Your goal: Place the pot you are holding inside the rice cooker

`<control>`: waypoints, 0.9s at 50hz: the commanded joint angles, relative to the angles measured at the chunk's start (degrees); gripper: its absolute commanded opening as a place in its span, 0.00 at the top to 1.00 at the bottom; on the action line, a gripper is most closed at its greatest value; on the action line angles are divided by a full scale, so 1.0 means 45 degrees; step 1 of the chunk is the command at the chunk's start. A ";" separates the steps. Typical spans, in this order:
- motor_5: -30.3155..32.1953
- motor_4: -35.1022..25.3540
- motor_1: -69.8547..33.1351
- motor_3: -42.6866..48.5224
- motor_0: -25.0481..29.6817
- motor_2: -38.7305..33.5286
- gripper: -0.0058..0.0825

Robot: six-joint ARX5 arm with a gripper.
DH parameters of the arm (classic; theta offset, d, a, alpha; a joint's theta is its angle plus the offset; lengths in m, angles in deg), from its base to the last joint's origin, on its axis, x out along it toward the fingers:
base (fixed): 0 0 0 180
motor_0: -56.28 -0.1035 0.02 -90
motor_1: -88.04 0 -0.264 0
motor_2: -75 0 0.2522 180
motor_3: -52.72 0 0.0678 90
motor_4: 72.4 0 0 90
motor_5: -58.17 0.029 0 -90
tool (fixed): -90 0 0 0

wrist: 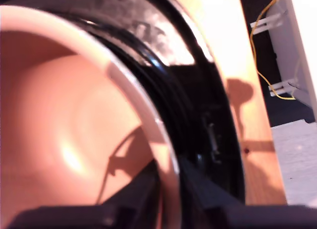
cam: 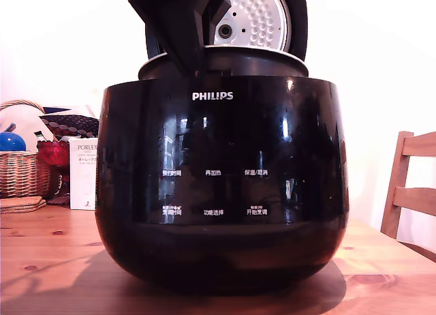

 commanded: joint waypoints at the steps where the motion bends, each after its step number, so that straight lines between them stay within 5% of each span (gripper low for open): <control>1: -0.0029 -0.0019 -0.0141 0.0000 0.0058 0.0204 0.74; 28: -0.0432 0.0491 0.0063 0.1224 0.0073 0.1778 0.74; 29: -0.1923 0.0510 0.0097 0.1229 0.0073 0.1841 0.74; 39: -0.3444 0.0680 0.0588 0.1234 0.0058 0.2074 0.75; 45: -0.3444 0.0913 0.0879 0.1253 -0.0238 0.2074 0.93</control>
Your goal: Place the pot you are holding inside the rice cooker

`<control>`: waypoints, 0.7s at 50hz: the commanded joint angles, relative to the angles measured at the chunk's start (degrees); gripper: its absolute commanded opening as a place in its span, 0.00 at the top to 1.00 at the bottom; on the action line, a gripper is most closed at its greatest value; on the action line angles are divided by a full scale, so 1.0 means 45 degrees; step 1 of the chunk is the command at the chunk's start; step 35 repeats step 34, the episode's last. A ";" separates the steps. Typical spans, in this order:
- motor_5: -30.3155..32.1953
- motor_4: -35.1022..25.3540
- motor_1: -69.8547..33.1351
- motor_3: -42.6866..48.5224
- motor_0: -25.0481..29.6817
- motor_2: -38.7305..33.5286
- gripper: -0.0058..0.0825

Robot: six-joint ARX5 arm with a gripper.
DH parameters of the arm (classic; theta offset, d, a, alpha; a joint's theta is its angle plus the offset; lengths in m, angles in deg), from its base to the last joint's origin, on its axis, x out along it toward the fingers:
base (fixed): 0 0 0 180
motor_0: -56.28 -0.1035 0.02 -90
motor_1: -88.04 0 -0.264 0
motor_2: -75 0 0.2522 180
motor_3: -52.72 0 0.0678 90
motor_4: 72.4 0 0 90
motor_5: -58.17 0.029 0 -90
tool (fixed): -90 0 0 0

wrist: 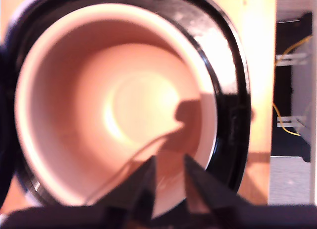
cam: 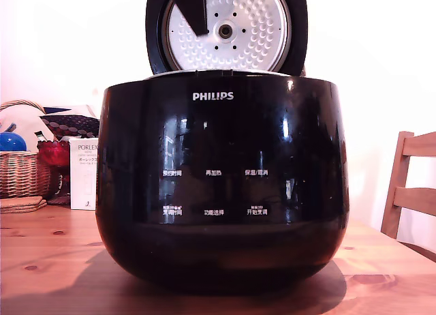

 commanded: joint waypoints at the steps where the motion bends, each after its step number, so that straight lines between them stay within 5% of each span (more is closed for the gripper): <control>1: -0.0092 0.0136 0.0427 -0.0019 -0.0282 0.0044 0.96; 7: -0.0092 0.0554 0.0641 -0.0015 -0.0855 0.0044 0.96; 8: -0.2191 0.0665 0.0656 -0.0015 -0.0981 0.0044 0.96; 15: -0.3147 0.1399 0.0826 -0.0010 -0.2074 0.0044 0.96; 35: -0.3521 0.1977 0.1146 -0.0005 -0.5649 0.0044 0.96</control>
